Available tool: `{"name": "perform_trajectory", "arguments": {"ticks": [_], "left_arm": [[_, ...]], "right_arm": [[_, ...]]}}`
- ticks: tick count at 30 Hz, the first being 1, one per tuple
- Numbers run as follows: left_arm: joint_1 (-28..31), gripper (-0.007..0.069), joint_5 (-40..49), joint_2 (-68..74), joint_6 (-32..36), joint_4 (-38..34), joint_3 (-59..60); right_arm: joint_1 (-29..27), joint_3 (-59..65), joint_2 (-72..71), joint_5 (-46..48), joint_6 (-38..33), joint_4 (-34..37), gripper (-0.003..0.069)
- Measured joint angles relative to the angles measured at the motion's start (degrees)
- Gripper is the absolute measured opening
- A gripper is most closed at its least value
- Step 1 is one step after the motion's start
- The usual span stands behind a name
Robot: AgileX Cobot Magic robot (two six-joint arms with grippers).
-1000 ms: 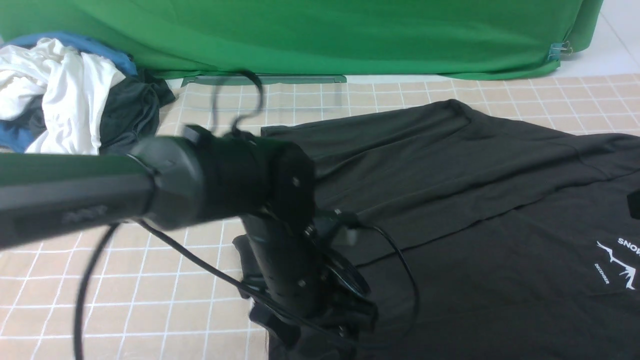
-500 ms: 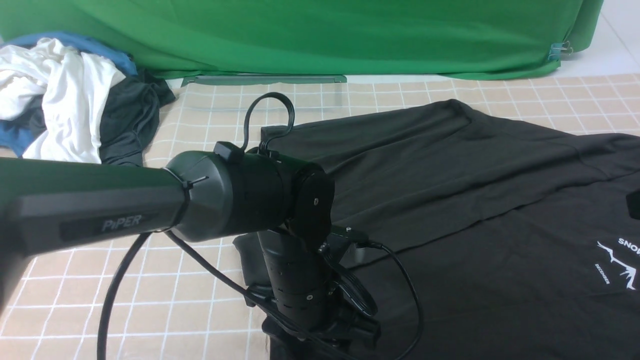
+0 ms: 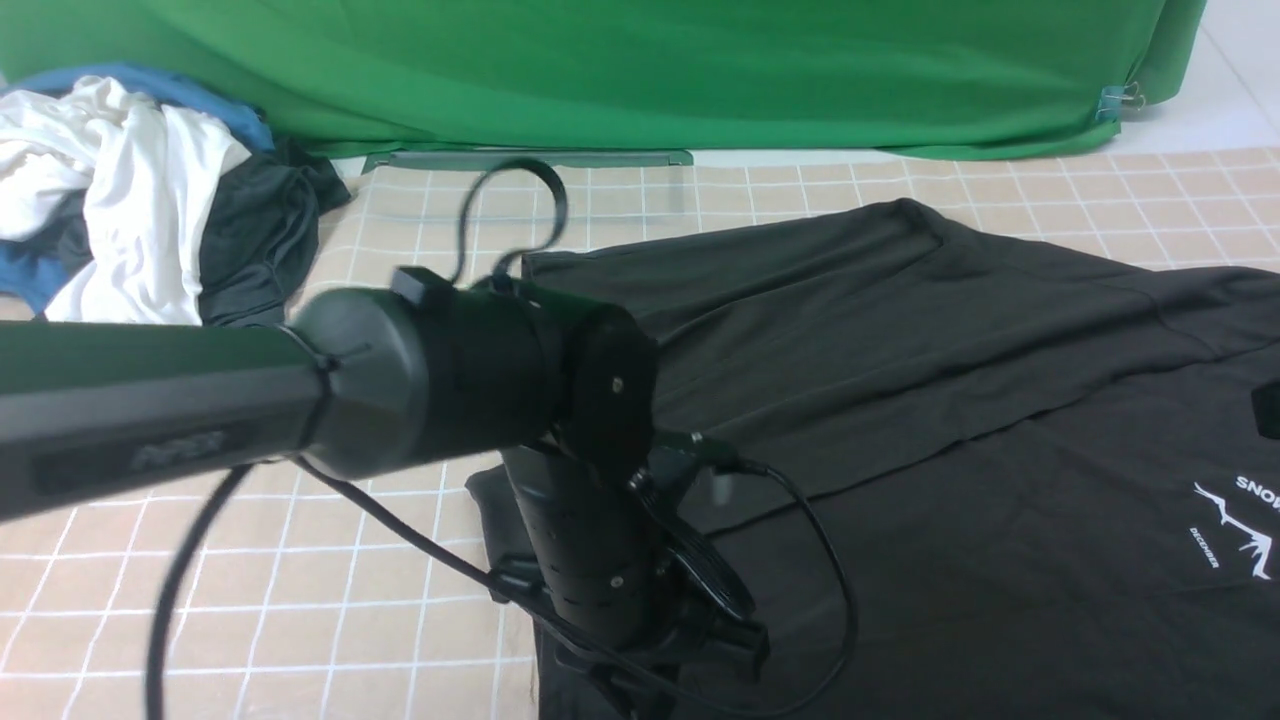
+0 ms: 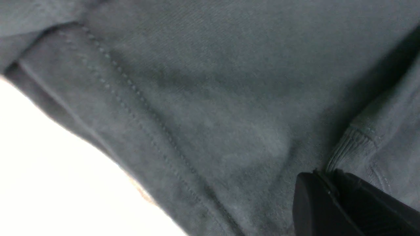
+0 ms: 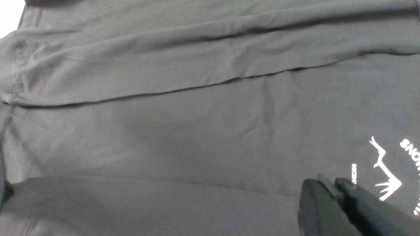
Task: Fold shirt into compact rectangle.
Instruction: 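Fold the left side of the dark shirt inward over its body with the left gripper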
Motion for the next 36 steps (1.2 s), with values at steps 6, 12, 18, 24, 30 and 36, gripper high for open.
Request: {"name": "perform_trajectory", "arguments": {"ticks": [6,12,18,24,30,36], "left_arm": [[4.2,0.002,-0.7,-1.1,0.0,0.2,-2.4],[10.6,0.002,-1.9,-1.1,0.5,0.6,-10.6],[15.7,0.002,-4.5,-1.1,1.1,2.2,-16.4],[19.1,0.002,-12.6,0.4,1.7,2.6,-17.4],[19.7,0.0024,-17.6,5.9,1.9,2.6,-17.4],[19.7,0.0174,-16.8,7.0,-2.0,4.9,-18.3]], "right_arm": [[0.0,0.0,0.0,0.0,0.0,0.0,0.0081],[0.0,0.0,0.0,0.0,0.0,0.0,0.0082],[0.0,0.0,0.0,0.0,0.0,0.0,0.009],[0.0,0.0,0.0,-0.8,0.0,0.0,0.0092],[0.0,0.0,0.0,-1.2,0.0,0.0,0.0098],[0.0,0.0,0.0,-1.1,0.0,0.0,0.0104]]}}
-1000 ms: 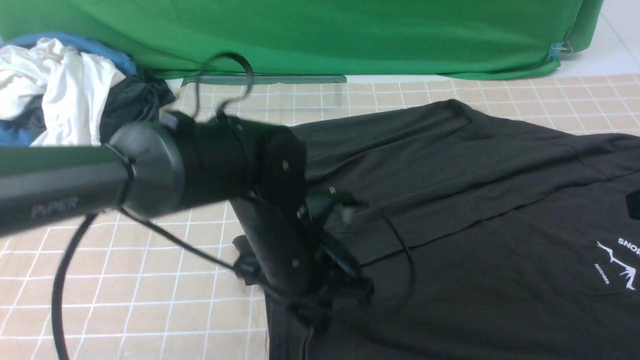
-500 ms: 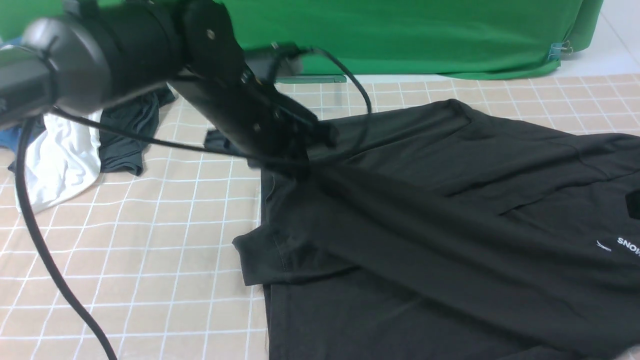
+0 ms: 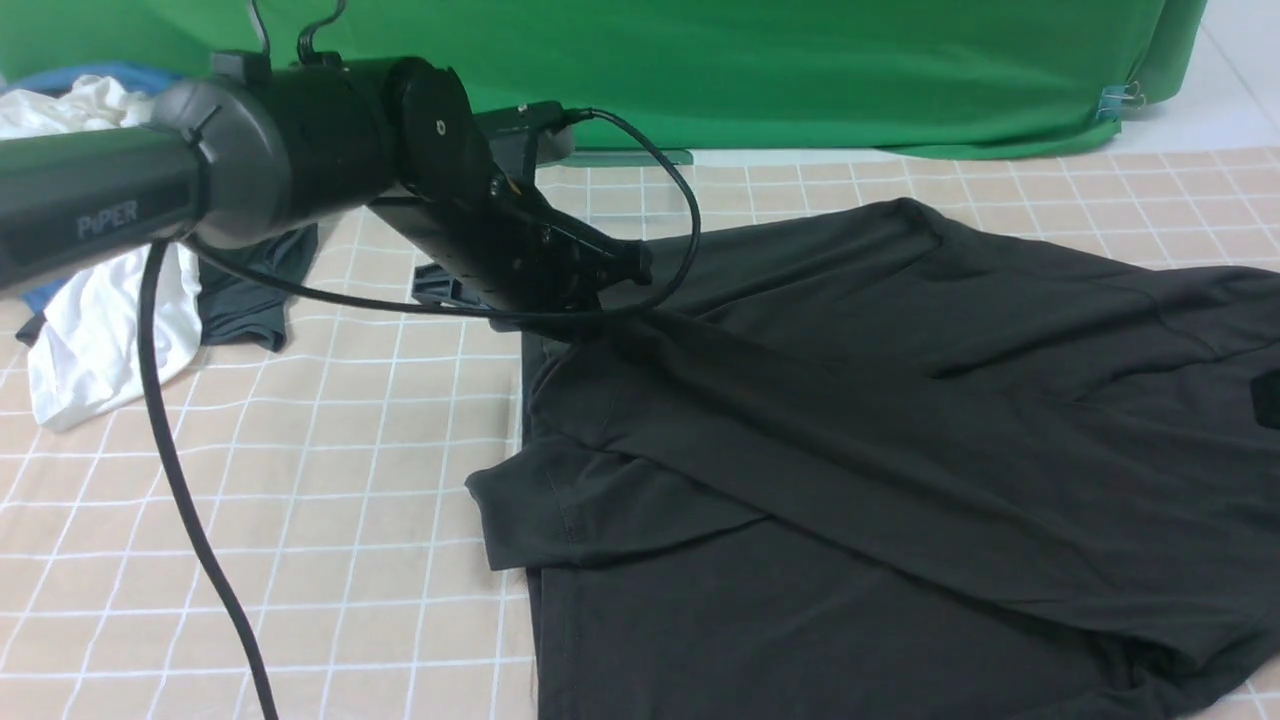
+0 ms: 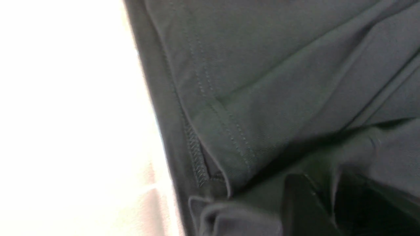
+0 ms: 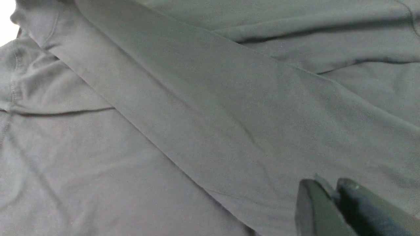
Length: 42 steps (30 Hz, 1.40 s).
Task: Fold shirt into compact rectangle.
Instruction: 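Fold the left side of the dark shirt inward over its body with the left gripper, then grasp the near edge of the shirt at its hem and shoulder corners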
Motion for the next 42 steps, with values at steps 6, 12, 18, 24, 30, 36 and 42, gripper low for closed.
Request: {"name": "perform_trajectory", "arguments": {"ticks": [6,12,18,24,30,36,42], "left_arm": [[0.1,0.0409,7.6,-4.1,-1.9,5.1,-7.3],[0.2,0.044,23.8,-11.9,-2.0,5.8,-13.7],[0.5,0.008,30.4,-17.7,0.0,3.4,-5.1],[0.3,0.0015,30.1,-23.1,-1.1,-10.2,15.0],[-5.2,0.0068,19.4,-22.8,-5.6,-17.3,33.1],[-12.5,0.0297,15.5,-22.2,-16.6,-13.9,38.0],[-20.4,0.0488,6.4,-20.9,-24.1,-13.6,39.6]], "right_arm": [[0.0,0.0,0.0,0.2,0.0,0.0,0.0109],[0.0,0.0,0.0,0.3,0.0,0.0,0.0116],[0.0,0.0,0.0,0.3,0.0,0.0,0.0125],[0.0,0.0,0.0,0.3,0.0,0.0,0.0136],[0.0,0.0,0.0,0.2,0.0,0.0,0.0148],[0.0,0.0,0.0,-0.5,0.0,0.0,0.0158],[0.0,0.0,0.0,-0.5,0.0,0.0,0.0165]]}}
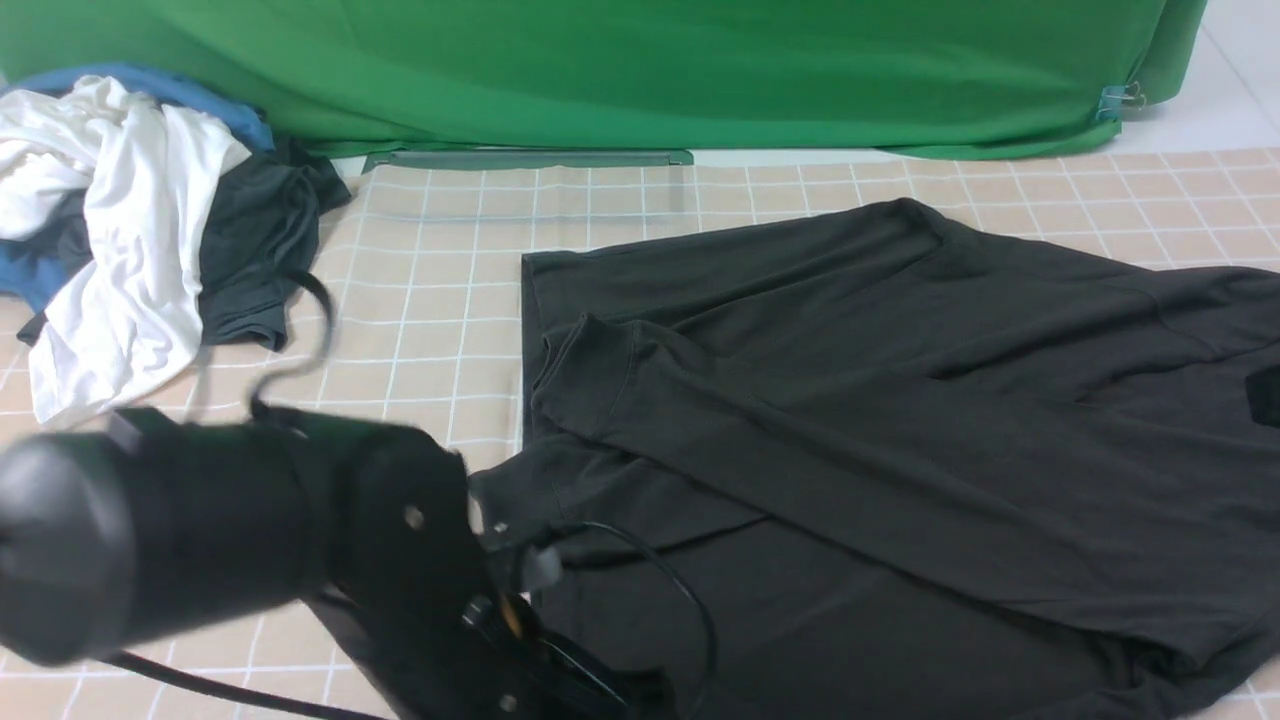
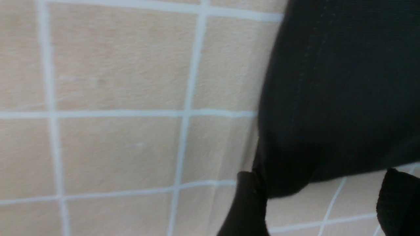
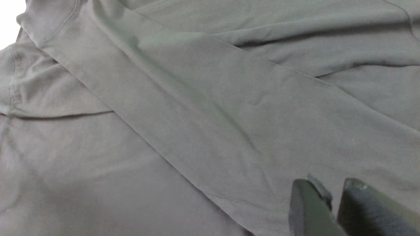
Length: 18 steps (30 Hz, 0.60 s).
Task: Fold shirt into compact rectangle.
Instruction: 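Grasp the near edge of the shirt at its hem and shoulder corners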
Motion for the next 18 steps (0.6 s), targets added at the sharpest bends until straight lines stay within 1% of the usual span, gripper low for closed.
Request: {"name": "perform_trajectory", "arguments": {"ticks": [2,4,9,13,14,15,16,17,18], "left_arm": [[-1.4,0.0517,-1.1,1.9,-2.1,0.1,0.1],[-1.7,0.0526,-1.0,3.2,-2.8,0.5,0.2],[-2.3,0.0526,-1.8,4.0,-4.9,0.1,0.9],[-3.6,0.0501,-2.9,4.0,-4.3,0.1,1.3],[-3.9,0.0475,-2.9,4.0,-3.9,0.5,1.3],[-3.9,0.0428,-2.9,3.9,-3.8,0.9,1.4],[-3.9,0.0404,-2.8,3.9,-3.8,1.1,1.4],[-3.9,0.034,-2.5,3.9,-3.6,1.7,1.5],[-3.9,0.0298,-2.5,3.9,-3.6,2.1,1.7]], "right_arm": [[0.0,0.0,0.0,0.0,0.0,0.0,0.0165],[0.0,0.0,0.0,0.0,0.0,0.0,0.0165],[0.0,0.0,0.0,-0.1,0.0,0.0,0.017],[0.0,0.0,0.1,-0.4,0.0,0.0,0.0179],[0.0,0.0,0.3,-0.4,0.0,0.0,0.0181],[0.0,0.0,0.6,-0.4,0.0,0.0,0.0182],[0.0,0.0,0.7,-0.3,0.0,0.1,0.0183],[0.0,0.0,1.1,0.2,0.0,0.1,0.0185],[0.0,0.0,1.2,0.4,0.0,0.1,0.0187]]}}
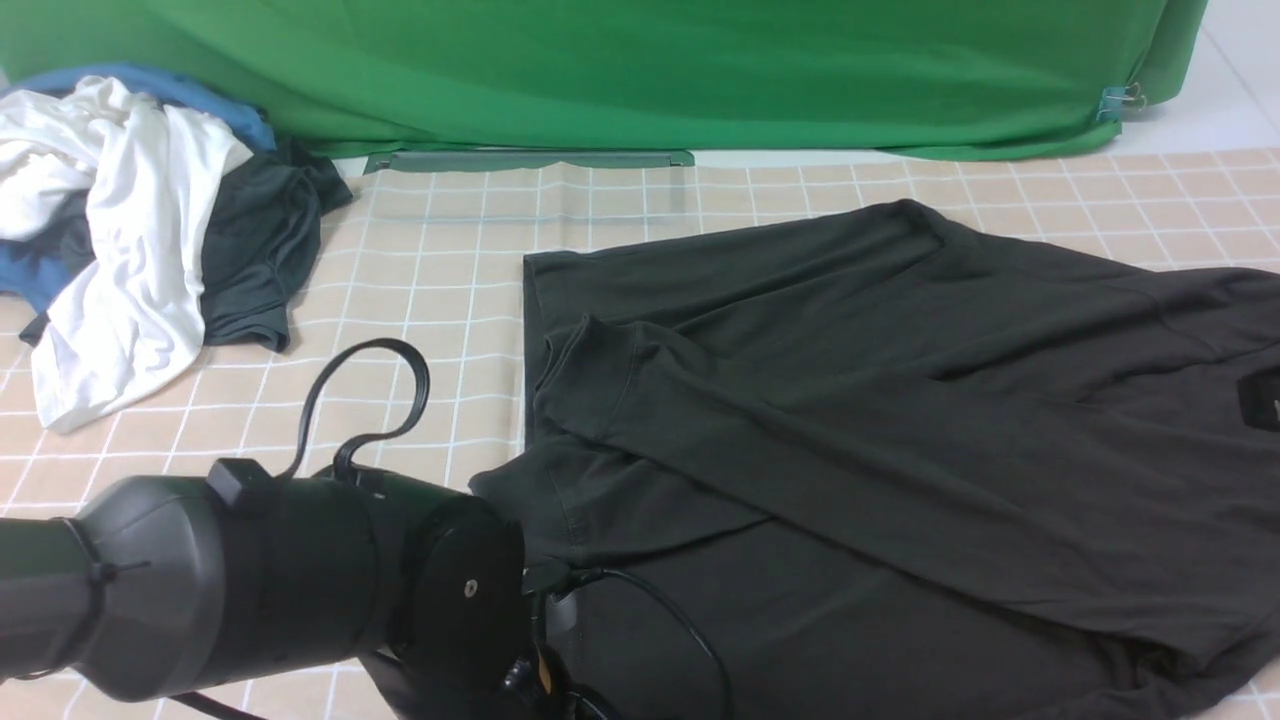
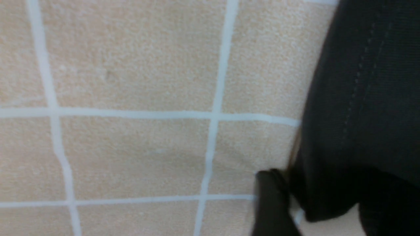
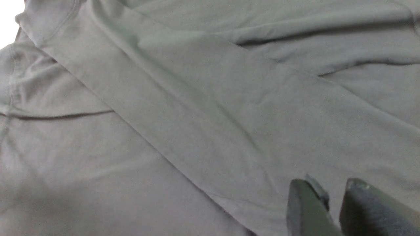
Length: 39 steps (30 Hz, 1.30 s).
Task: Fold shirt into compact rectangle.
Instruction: 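Grasp the near edge of the shirt at its hem and shoulder corners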
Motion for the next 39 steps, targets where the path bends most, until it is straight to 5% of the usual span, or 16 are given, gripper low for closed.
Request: {"name": "perform_trajectory", "arguments": {"ticks": [1,3,7,16,29,39], "left_arm": [[0.0,0.0287,0.0,0.0,0.0,0.3,0.0],[-0.1,0.0118,-0.2,-0.4,0.3,1.0,0.2],[-0.2,0.003,-3.8,-1.4,0.3,0.7,0.5],[5.9,0.0021,-3.4,-10.0,1.7,5.7,0.6],[10.3,0.0021,5.9,-11.2,5.2,14.4,0.7],[14.1,0.002,9.0,-14.7,6.2,20.1,0.7]], "right_arm": [[0.0,0.0,0.0,0.2,0.0,0.0,0.0188],[0.0,0.0,0.5,2.5,0.0,-0.5,0.0204],[0.0,0.0,0.6,6.4,0.5,-3.4,0.0251],[-0.1,3.6,0.7,11.2,12.9,-19.1,0.0455],[-12.5,11.7,7.9,6.7,15.3,-17.8,0.0494],[-21.5,11.3,20.9,-3.0,15.5,-17.5,0.0627]]}}
